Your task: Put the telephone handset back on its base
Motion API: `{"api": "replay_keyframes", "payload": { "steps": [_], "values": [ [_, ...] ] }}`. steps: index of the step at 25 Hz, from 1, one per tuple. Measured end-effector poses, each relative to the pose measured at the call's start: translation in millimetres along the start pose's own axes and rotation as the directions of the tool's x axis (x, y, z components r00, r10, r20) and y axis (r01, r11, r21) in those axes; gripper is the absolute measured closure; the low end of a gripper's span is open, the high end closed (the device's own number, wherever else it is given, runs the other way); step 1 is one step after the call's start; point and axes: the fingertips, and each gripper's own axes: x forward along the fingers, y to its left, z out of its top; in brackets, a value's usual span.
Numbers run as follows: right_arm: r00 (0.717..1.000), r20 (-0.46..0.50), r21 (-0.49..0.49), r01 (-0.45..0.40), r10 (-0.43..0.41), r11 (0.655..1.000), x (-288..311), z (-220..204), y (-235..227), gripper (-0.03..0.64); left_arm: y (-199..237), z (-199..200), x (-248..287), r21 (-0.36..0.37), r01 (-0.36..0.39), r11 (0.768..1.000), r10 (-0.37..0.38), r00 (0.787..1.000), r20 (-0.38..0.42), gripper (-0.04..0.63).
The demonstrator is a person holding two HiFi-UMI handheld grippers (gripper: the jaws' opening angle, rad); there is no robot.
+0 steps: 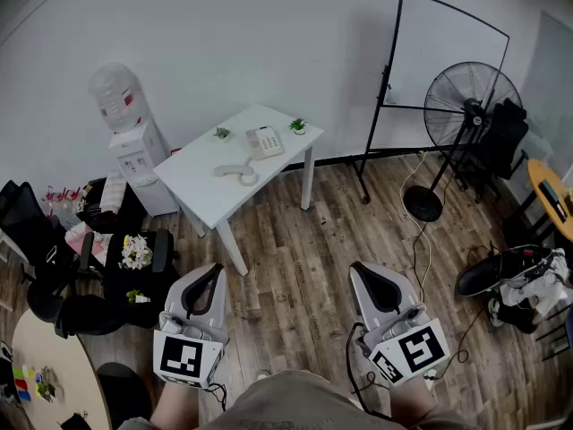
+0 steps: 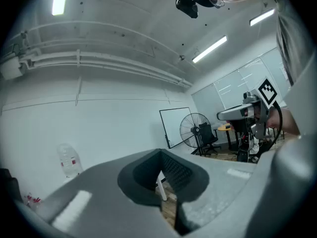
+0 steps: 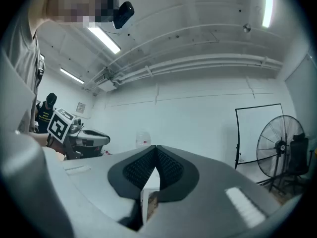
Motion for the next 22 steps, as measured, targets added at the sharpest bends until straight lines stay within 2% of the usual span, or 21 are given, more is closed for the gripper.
{"api": "replay_keyframes", "payload": {
  "steps": [6,16,19,20,21,22],
  "values": [
    [0.998,0.026,0.010,-0.065,0.064,0.998,-8.6,-3.1,-3.2,0.589,-16.8,3.5,6.9,-0.027,-0.018,0.999,0.017,1.000,-0.006,0.595],
    [0.994,0.015,0.024,-0.108,0.108,0.994,-22.9,-14.9,-13.6,0.589,-39.4,-4.1,10.1,-0.036,-0.023,0.999,0.021,0.999,-0.040,0.595],
    [0.997,0.035,0.058,-0.064,0.062,0.996,-34.4,-13.1,-26.8,0.582,-46.4,-0.4,12.9,-0.031,-0.037,0.999,0.036,0.999,-0.030,0.595],
    [0.998,0.050,0.081,-0.043,0.039,0.996,-36.5,-11.7,-32.5,0.514,-47.7,1.3,14.3,-0.030,-0.044,0.999,0.043,0.999,-0.023,0.595],
    [0.998,0.064,0.099,-0.023,0.017,0.995,-37.1,-10.2,-37.8,0.417,-48.0,3.2,16.1,-0.025,-0.052,0.998,0.052,0.999,-0.015,0.595],
    [0.997,0.072,0.106,-0.002,-0.005,0.994,-36.5,-9.6,-42.7,0.361,-47.4,4.9,18.2,-0.015,-0.061,0.998,0.061,0.998,-0.009,0.595]
  ]
}}
